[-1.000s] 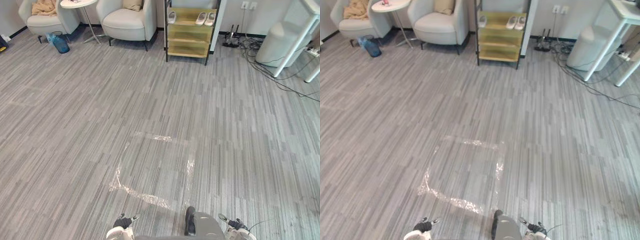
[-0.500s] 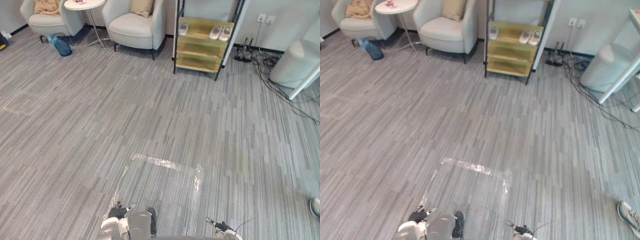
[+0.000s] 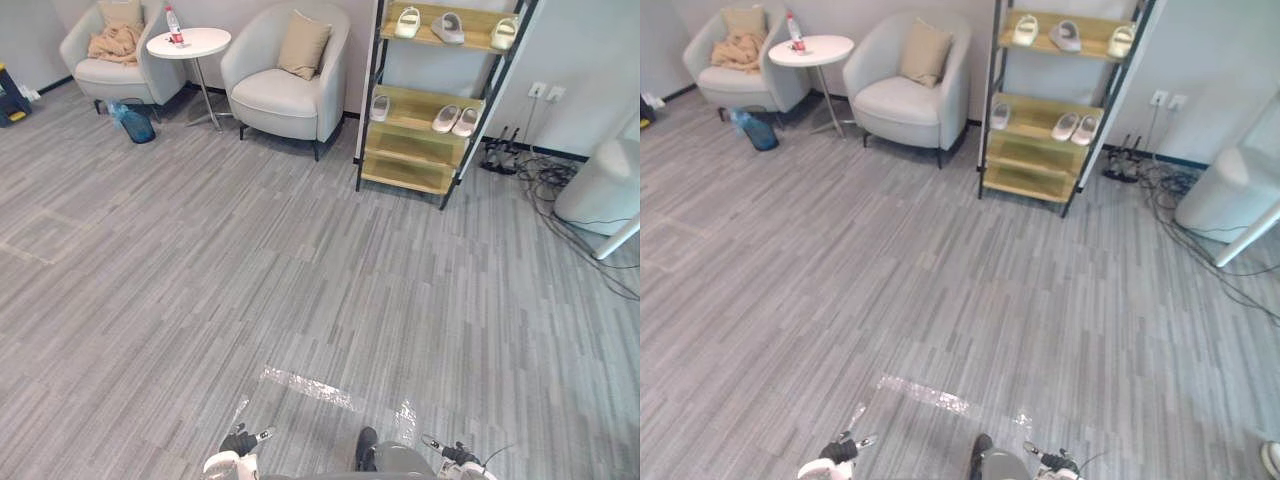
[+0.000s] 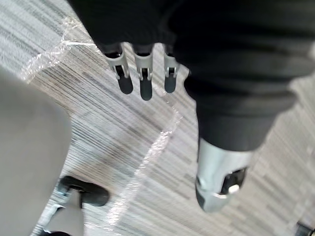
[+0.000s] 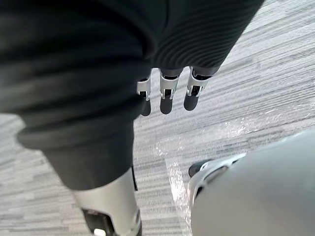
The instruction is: Pick up cushions and gather them together orderly.
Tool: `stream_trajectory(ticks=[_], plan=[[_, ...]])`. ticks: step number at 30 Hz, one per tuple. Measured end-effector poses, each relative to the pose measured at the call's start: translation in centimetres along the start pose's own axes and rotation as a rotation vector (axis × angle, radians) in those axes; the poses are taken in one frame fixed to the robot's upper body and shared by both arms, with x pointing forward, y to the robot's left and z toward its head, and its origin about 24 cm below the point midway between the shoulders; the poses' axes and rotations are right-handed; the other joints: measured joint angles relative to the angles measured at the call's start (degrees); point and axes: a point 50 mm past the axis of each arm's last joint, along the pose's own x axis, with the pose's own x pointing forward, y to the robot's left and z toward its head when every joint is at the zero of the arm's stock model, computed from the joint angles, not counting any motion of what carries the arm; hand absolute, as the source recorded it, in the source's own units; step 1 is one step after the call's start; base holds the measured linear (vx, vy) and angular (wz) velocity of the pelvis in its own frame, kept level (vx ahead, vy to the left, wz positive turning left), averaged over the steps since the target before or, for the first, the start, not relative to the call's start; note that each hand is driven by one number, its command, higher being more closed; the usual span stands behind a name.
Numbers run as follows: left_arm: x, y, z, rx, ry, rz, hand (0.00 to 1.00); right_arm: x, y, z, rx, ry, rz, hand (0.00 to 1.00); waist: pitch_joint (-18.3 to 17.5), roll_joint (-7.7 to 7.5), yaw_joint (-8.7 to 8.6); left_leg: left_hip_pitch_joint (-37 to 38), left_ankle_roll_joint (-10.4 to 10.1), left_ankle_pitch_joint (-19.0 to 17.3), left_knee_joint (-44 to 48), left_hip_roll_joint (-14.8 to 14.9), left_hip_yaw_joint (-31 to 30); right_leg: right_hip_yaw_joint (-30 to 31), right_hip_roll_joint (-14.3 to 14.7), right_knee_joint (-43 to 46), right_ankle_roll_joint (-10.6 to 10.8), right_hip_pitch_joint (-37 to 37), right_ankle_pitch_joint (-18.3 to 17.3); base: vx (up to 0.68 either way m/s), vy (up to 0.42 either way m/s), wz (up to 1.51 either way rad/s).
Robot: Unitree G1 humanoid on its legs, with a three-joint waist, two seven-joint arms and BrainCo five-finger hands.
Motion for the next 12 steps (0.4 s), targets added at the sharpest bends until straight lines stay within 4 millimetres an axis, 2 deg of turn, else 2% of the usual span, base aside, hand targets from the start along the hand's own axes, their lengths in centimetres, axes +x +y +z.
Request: stream_trajectory(ticks=[1, 2, 3, 5, 7, 8, 10, 11, 12], plan=[[0.0, -0.1, 0.5, -0.004, -0.021, -0.005, 0.00, 0.0, 0.2, -0.1, -0.020, 0.004, 0.007, 0.00, 0.3, -0.10, 0.46, -5.6, -3.0, 2.8, 12.1, 1.8, 0.5, 0.0, 0.8, -1.1, -1.2, 2.2, -0.9, 0.29, -0.079, 0.04], [0.0, -0.1, 0.5, -0.007, -0.026, -0.004, 0.00, 0.0, 0.3, -0.1, -0.025, 0.006, 0.009, 0.00, 0.4, -0.02, 0.82, -7.3, -2.7, 2.2, 15.9, 2.6, 1.2, 0.0, 1.1, -1.3, -1.4, 3.3, -1.3, 0.28, -0.031, -0.08], [0.0, 0.0, 0.5, -0.005, -0.028, -0.003, 0.00, 0.0, 0.3, -0.2, -0.025, 0.012, 0.006, 0.00, 0.4, -0.08, 1.05, -8.9, -1.3, 0.1, 16.8, 3.9, 2.9, 0.0, 1.2, -1.9, -0.9, 5.3, -1.4, 0.25, -0.015, -0.20], [-0.1, 0.0, 0.6, -0.001, -0.035, -0.003, 0.00, -0.1, 0.4, -0.4, -0.020, 0.015, 0.006, 0.00, 0.2, -0.38, 1.08, -10.0, -0.2, -2.3, 8.8, 4.5, 4.3, 1.2, 1.1, -3.3, -0.3, 7.3, -1.7, 0.27, 0.035, -0.34], [-0.1, 0.1, 0.7, 0.000, -0.037, -0.001, 0.00, -0.1, 0.6, -0.3, -0.018, 0.012, 0.009, 0.00, 0.2, -0.53, 1.49, -10.4, -0.4, -2.1, -5.4, 3.1, 0.9, 3.5, 0.7, -3.9, 0.8, 8.2, -2.0, 0.28, 0.151, -0.63], [-0.1, 0.0, 0.6, -0.002, -0.036, -0.002, 0.00, -0.1, 0.4, -0.4, -0.010, 0.019, 0.001, 0.00, -0.1, -1.02, 1.95, -9.2, -2.8, 5.1, -14.3, 1.1, -2.8, 6.0, 0.0, -3.8, 2.5, 8.2, -2.3, 0.25, 0.176, -0.61], [-0.1, 0.3, 0.5, 0.015, -0.029, 0.006, 0.00, -0.2, 0.3, -1.0, -0.001, 0.035, -0.002, 0.00, -1.5, -1.38, 1.97, -7.7, -1.8, 5.8, -16.9, -0.3, -2.5, 7.2, -0.8, -5.1, 3.3, 8.9, -1.9, 0.28, 0.161, -0.33], [0.1, 0.7, 0.6, 0.047, -0.019, 0.013, 0.00, -0.3, 0.2, -1.8, 0.015, 0.055, -0.007, 0.00, -2.1, -2.56, 1.81, -6.7, -1.3, 6.1, -17.9, -1.9, -1.7, 7.9, -2.4, -6.7, 4.3, 9.6, -1.5, 0.23, 0.130, -0.13], [0.1, 0.7, 0.6, 0.048, -0.018, 0.013, 0.00, -0.4, 0.2, -1.8, 0.015, 0.056, -0.007, 0.00, -2.2, -2.60, 1.80, -6.7, -1.3, 6.2, -17.9, -2.0, -1.7, 8.0, -2.5, -6.7, 4.4, 9.7, -1.5, 0.15, 0.110, -0.12]])
